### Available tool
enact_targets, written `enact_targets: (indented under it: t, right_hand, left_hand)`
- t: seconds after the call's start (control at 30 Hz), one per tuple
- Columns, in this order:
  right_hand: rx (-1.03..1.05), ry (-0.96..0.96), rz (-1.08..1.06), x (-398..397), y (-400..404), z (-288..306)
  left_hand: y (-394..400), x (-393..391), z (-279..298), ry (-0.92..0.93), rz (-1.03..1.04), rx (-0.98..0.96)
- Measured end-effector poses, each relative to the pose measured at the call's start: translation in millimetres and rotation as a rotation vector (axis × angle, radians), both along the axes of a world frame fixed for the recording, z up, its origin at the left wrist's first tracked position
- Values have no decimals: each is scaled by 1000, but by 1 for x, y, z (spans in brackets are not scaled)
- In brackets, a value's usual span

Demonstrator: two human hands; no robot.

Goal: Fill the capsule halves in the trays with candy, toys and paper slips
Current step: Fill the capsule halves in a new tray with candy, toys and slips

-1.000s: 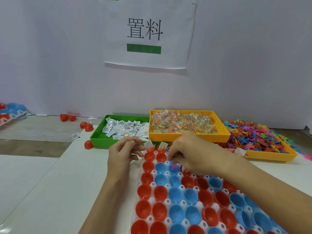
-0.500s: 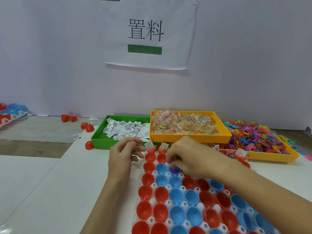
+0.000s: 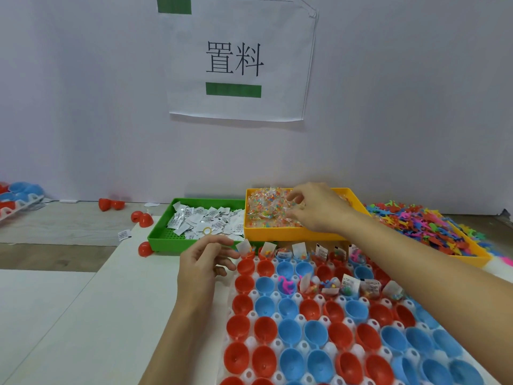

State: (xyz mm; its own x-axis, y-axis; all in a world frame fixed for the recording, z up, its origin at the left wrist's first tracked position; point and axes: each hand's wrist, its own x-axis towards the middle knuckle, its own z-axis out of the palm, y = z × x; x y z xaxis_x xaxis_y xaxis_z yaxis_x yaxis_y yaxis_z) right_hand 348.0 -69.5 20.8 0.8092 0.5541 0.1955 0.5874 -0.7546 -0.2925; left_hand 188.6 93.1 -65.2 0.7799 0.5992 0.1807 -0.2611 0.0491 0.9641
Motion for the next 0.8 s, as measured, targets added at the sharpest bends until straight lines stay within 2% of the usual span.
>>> enact_targets:
  t: [0.13,0.4,0.57,0.7,0.8]
  right_hand:
    - [5,53,-10,7,14,-7]
    - [187,-48,-59,9,16,-6]
    - [314,-63,13,-2,18,1]
    - [401,14,141,-25,28,6]
    - [506,176,248,-45,37,10]
  left_hand:
    - [1,0,-1,4,4,3]
    - [1,0,-2,-3,1,2]
    - [1,0,-1,-7,-2,-10]
    - [0,0,0,-32,-11,-44]
    - [-1,-1,3,-83,-22,-109]
